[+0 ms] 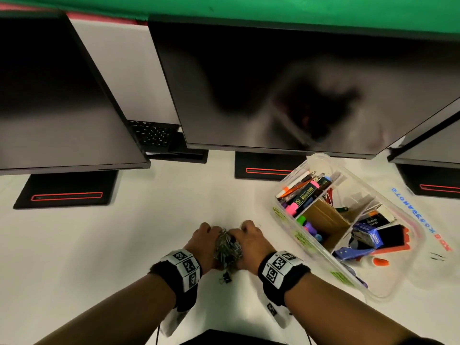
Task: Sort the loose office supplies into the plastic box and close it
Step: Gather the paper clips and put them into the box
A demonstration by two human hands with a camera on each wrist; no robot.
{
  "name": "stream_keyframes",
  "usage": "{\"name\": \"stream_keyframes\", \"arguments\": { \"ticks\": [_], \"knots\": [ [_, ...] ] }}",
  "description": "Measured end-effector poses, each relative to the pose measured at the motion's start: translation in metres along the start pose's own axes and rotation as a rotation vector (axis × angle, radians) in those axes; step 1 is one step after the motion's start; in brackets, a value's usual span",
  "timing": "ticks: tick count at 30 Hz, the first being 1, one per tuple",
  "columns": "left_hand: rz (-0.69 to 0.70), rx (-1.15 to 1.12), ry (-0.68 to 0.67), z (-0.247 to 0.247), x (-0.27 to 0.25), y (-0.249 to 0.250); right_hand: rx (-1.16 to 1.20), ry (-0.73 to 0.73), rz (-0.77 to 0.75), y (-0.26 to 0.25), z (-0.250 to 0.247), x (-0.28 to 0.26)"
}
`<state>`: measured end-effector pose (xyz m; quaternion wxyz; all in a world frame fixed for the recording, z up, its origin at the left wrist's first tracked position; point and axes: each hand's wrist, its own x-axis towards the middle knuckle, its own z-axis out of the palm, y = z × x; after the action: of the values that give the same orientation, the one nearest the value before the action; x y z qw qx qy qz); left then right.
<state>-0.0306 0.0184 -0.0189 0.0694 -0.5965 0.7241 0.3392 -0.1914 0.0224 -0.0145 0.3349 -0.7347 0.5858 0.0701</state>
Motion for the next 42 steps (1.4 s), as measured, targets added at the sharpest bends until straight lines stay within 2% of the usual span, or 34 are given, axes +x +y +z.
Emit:
{"name": "stream_keyframes", "arguments": {
  "ticks": [3,13,20,26,34,42],
  "knots": [
    [0.05,-0.032,0.029,0.003,0.008,0.007,0.059,0.019,-0.036,-0.002,0.004,0.002],
    [0.12,-0.112,0.068,-0.014,0.006,0.019,0.099,0.096,0.014,-0.009,-0.014,0.0],
    [0.194,-0.122,0.15,-0.065,-0.008,0.038,0.119,0.221,0.013,-0.028,-0.059,-0.019],
    [0.258,-0.097,0.226,-0.106,-0.019,0.08,0.134,0.348,-0.017,-0.029,-0.11,-0.048],
    [0.316,-0.142,0.315,-0.11,-0.012,0.162,0.11,0.465,0.049,0.021,-0.159,-0.089],
    [0.332,-0.245,0.379,-0.073,0.014,0.223,0.058,0.44,0.119,0.084,-0.181,-0.116]
  ]
}}
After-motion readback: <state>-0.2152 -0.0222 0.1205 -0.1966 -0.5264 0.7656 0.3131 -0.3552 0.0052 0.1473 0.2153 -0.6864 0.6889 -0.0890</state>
